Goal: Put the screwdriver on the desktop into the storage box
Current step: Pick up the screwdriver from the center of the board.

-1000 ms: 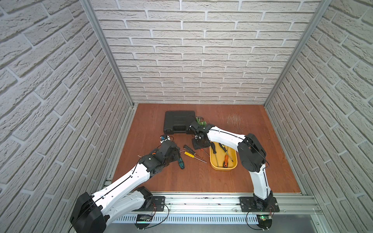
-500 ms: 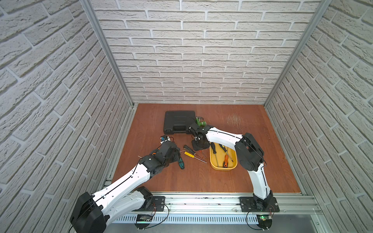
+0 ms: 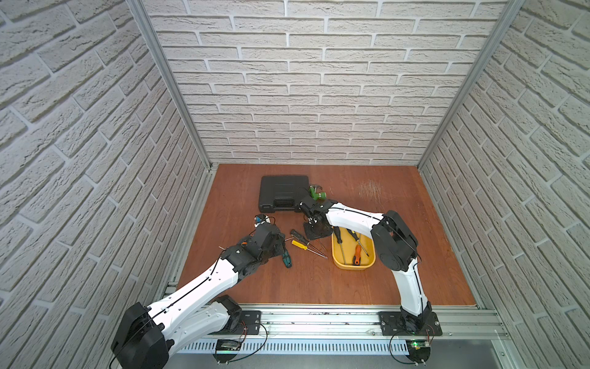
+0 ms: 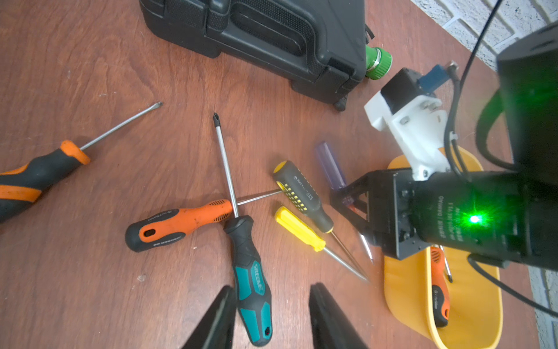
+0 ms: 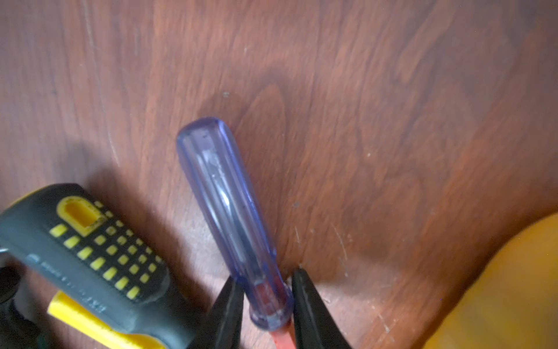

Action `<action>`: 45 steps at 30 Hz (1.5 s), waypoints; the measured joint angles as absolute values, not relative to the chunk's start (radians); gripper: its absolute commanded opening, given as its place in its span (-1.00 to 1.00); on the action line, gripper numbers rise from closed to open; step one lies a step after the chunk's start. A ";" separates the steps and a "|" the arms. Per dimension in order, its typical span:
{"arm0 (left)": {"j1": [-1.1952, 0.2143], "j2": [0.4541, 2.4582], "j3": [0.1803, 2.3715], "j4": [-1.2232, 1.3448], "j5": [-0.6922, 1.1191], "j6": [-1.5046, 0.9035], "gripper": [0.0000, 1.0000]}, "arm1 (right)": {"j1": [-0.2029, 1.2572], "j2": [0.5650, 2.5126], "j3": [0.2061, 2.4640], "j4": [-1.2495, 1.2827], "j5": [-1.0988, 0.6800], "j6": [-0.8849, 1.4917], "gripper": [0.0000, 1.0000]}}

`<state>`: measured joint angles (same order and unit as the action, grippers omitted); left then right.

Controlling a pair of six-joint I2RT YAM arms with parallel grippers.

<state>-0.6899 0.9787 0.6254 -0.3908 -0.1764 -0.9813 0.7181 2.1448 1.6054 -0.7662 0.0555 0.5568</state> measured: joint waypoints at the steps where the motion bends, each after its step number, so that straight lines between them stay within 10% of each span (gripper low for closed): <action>1: -0.690 0.981 0.625 -0.390 -0.176 -0.981 -0.11 | 0.718 2.143 1.602 -0.763 0.056 0.561 -0.46; 12: -0.690 0.988 0.625 -0.389 -0.174 -0.981 -0.11 | 0.720 2.131 1.585 -0.744 0.055 0.568 -0.95; 45: -0.687 1.000 0.625 -0.389 -0.174 -0.989 -0.11 | 0.738 1.579 1.385 -0.710 0.149 0.654 -0.95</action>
<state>-0.6872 1.0000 0.6250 -0.3889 -0.1741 -0.9890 0.7380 1.5791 1.3849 -0.7105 0.1486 0.6544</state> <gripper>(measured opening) 0.445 0.255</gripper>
